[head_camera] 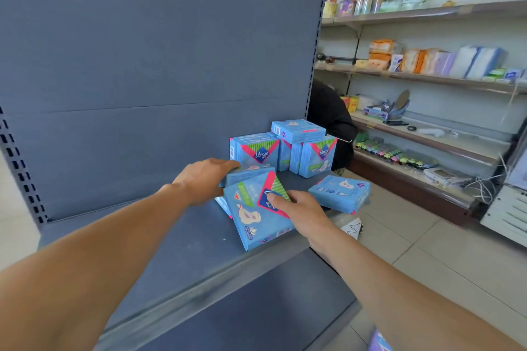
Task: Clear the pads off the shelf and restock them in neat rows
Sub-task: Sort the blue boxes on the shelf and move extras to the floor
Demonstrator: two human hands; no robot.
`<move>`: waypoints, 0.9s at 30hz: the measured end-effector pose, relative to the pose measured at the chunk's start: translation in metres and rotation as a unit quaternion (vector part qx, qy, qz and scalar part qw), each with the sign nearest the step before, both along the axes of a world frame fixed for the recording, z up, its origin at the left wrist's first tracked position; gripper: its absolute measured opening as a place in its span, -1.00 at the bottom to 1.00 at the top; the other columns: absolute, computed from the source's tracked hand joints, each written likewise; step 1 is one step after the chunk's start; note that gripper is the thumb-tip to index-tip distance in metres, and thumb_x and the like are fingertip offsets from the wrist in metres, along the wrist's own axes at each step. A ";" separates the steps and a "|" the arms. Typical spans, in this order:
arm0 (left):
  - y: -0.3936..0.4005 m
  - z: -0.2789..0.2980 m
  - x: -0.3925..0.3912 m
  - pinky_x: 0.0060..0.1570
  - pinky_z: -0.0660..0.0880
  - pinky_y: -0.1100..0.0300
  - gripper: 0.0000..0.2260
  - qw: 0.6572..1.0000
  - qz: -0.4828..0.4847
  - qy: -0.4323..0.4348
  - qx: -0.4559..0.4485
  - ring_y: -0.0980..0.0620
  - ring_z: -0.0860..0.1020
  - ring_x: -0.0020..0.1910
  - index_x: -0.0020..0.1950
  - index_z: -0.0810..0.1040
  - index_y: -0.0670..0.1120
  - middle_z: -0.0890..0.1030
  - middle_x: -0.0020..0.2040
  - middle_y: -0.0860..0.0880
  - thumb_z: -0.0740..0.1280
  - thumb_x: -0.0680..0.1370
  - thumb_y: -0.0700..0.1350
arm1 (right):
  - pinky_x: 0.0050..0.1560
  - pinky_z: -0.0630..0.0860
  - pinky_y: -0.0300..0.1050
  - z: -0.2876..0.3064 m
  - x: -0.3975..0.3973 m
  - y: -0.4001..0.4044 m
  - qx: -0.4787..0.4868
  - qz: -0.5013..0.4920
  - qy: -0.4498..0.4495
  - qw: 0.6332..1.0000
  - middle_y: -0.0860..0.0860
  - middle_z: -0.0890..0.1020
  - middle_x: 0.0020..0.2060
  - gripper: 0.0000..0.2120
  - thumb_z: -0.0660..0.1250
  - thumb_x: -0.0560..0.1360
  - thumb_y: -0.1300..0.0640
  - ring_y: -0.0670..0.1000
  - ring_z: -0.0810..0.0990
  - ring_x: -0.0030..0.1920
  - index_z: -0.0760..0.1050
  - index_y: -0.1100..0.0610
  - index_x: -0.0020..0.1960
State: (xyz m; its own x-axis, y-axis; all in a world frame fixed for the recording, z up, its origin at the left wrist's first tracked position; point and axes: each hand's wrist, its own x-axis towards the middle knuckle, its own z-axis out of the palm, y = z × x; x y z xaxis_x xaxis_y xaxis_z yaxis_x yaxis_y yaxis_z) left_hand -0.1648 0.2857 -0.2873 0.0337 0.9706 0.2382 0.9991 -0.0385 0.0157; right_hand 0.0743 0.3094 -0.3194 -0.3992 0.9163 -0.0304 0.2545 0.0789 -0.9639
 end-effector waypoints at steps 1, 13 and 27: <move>0.001 -0.002 0.003 0.04 0.54 -0.03 -0.58 1.000 -0.003 -0.008 0.008 -0.04 0.51 0.20 0.35 0.36 0.17 0.52 0.28 0.05 0.36 0.52 0.06 | -0.18 0.52 -0.24 0.001 0.003 -0.001 0.000 0.000 0.017 1.000 0.05 0.72 -0.12 -0.67 0.41 0.50 -0.04 -0.05 0.67 -0.19 0.60 0.24 0.03; -0.029 0.033 0.039 -0.14 0.51 0.14 -0.74 0.963 0.005 -0.250 0.103 -0.03 0.58 -0.08 0.18 0.57 0.04 0.65 -0.06 0.01 0.42 0.50 -0.04 | 0.10 0.57 -0.05 0.025 0.041 -0.024 -0.012 -0.050 0.162 0.985 0.03 0.72 -0.05 -0.84 0.41 0.50 0.01 0.02 0.69 -0.01 0.59 0.09 -0.02; -0.115 0.098 0.120 -0.14 0.65 0.06 -0.82 0.835 -0.073 -0.541 -0.069 -0.07 0.66 -0.04 0.14 0.58 -0.13 0.68 0.04 -0.10 0.40 0.55 -0.15 | -0.08 0.58 -0.13 0.094 0.103 -0.115 0.049 -0.079 0.227 0.969 0.00 0.71 -0.03 -0.82 0.39 0.52 0.04 -0.03 0.68 -0.04 0.52 0.06 0.09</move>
State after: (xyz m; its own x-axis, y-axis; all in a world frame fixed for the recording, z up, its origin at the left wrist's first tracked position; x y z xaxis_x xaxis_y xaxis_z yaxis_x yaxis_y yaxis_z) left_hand -0.0444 0.1707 -0.1892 -0.0093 0.9957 0.0919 0.3828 -0.0814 0.9202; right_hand 0.1777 0.1941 -0.2255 -0.2049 0.9570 0.2054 -0.1782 0.1699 -0.9692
